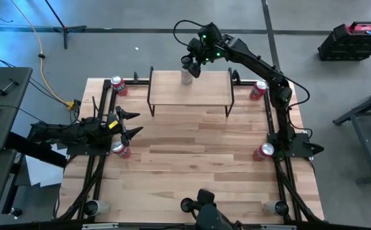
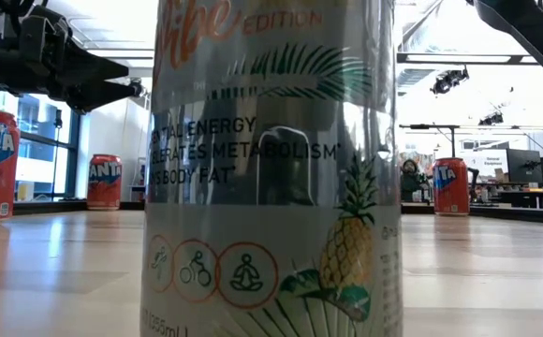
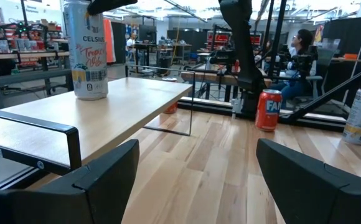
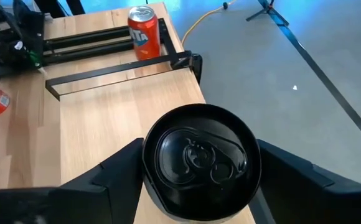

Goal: Place canned beverage on shelf
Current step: Put the top white yellow soda can on the shelf

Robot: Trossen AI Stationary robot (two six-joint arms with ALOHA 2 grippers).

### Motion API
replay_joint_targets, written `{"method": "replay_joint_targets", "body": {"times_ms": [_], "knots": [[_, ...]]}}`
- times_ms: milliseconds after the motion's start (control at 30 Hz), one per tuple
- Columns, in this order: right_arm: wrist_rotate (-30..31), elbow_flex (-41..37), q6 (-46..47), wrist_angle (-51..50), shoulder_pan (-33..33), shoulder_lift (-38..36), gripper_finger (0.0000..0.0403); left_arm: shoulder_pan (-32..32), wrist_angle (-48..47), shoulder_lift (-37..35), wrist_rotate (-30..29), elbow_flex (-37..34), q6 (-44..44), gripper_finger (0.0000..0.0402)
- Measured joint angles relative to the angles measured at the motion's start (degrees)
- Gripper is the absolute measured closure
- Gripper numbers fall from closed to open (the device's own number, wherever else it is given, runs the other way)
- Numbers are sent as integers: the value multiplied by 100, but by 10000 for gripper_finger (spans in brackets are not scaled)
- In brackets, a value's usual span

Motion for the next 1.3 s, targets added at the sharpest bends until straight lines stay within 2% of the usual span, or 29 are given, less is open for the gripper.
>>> {"method": "replay_joint_targets", "body": {"times_ms": [333,567,767,933,1133,1300], "knots": [[-119,0,-481,-65,-25,-9,154,1,1,1,0,0,0,88],[-762,-7,-921,-108,-283,-9,155,1,2,-1,0,0,0,88],[-1512,-11,-951,38,-725,-7,155,-1,0,0,0,0,-1,88],[-1840,-11,-1071,6,-840,-7,155,1,0,1,0,0,0,88],[-1831,-11,-1337,-102,-765,-7,150,0,0,-1,0,0,-2,88],[-1354,-11,-1337,-153,-759,-7,148,-1,1,0,0,0,0,88]]}}
